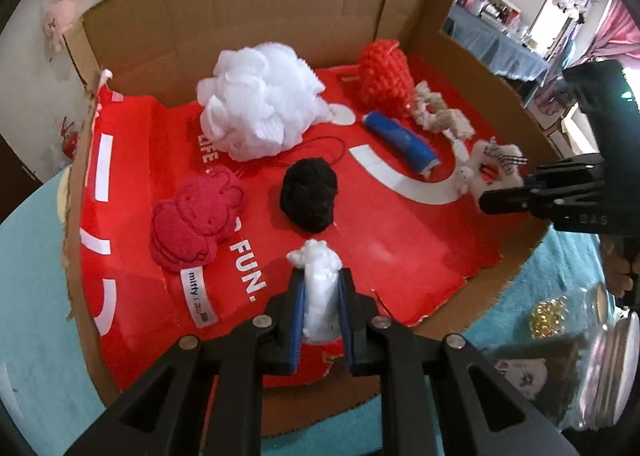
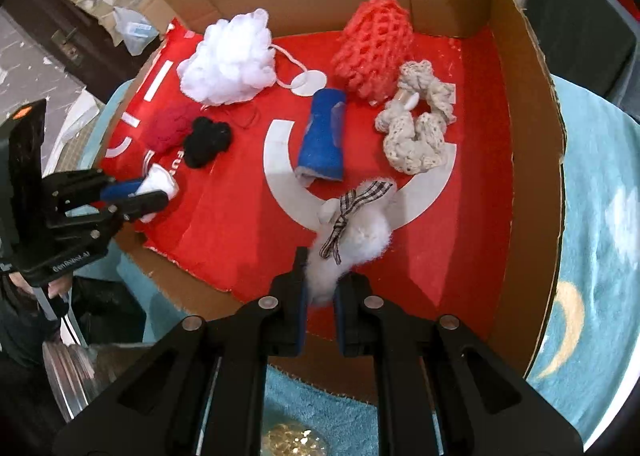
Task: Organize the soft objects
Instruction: 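Open both tools to drop the cloth and lamb in the box, then withdraw both tools from the box back over the table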
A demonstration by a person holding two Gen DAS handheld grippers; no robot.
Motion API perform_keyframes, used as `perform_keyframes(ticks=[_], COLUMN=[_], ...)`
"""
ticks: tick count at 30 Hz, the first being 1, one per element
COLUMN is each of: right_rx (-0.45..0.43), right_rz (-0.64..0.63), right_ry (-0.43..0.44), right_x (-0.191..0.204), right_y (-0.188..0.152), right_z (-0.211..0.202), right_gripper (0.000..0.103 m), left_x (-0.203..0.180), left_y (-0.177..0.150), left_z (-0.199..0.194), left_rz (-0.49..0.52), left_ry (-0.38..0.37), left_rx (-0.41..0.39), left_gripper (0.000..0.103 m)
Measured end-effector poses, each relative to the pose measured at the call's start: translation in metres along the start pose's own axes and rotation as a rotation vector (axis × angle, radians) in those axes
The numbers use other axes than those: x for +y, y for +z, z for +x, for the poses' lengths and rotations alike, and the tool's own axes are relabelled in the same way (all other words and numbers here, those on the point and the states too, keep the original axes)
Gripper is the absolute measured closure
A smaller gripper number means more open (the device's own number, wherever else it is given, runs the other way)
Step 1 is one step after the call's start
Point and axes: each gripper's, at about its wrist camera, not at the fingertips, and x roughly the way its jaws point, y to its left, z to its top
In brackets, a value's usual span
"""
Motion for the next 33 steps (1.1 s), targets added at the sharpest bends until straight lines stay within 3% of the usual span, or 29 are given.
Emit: perform_keyframes(ticks=[8,11,12,14,15,19,22,33], right_rx=[0.061,0.079,0.079,0.077,0.066,0.044,0.033,-0.076], right_rz=[0.036,0.032,0.028,0.014,0.010,-0.013,0.002,-0.022], right_ry=[-0.013,-0.023,-0.028,-0.041,-0.033,-0.073,-0.094,-0.185], right_x=[-0.001,0.002,0.004,0.009,0.011,0.021,0.022,0.035], right_y=[0.007,0.008,0.008,0.009,0.009,0.009,0.008,0.001], right_z=[0.010,0.013,0.013,0.013,0.011,0.005,-0.002,-0.047], right_gripper=[0.092,0.083,0.078,0.058,0.037,0.035,0.035,0.030], left_x=[-0.003,-0.004,-0.004,-0.005,-0.006,-0.008,-0.011,-0.013], left_y=[0.012,0.013,0.013,0.013,0.013,0.013,0.012,-0.004], left_z=[0.011,0.016,0.016,0.015,0.015,0.011,0.005,-0.051], left_rz=[0.023,0.029,0.029,0.032,0.033,0.034,0.035,-0.018], left_ry=[0.040,0.055,0.057,0.058,0.061,0.065,0.076,0.101], left_rx=[0.053,0.067,0.068,0.066,0.063,0.050,0.033,-0.102], left_gripper=[0.082,0.076,0.072,0.062,0.055,0.050,0.041,0.026])
